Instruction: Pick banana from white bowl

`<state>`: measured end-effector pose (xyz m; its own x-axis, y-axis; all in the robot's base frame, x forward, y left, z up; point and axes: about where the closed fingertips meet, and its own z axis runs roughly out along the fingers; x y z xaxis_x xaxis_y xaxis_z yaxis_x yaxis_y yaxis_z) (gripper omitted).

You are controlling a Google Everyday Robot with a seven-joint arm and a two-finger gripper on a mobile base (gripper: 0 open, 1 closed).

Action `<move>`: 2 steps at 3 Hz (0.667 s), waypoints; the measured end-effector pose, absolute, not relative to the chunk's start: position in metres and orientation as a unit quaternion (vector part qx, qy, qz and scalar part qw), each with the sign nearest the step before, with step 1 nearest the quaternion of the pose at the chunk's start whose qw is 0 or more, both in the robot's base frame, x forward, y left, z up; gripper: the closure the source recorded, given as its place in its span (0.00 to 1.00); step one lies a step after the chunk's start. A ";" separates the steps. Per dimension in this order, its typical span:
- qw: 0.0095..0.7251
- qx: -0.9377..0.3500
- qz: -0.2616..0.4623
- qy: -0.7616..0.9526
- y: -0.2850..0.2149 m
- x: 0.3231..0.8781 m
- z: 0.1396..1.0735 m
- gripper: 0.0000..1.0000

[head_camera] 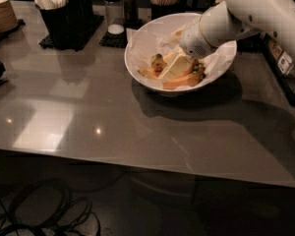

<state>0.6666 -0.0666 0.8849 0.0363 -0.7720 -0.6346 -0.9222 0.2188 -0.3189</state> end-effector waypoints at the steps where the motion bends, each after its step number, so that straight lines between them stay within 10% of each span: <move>1: 0.375 -0.613 0.094 0.689 -0.061 0.670 0.882 0.17; 2: 0.376 -0.618 0.090 0.684 -0.051 0.678 0.881 0.20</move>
Offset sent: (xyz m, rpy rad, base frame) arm 0.0217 0.0237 -0.0014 -0.0188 -0.0432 0.0017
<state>0.6779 -0.0514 0.8806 0.0476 -0.7786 -0.6257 -0.9136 0.2192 -0.3424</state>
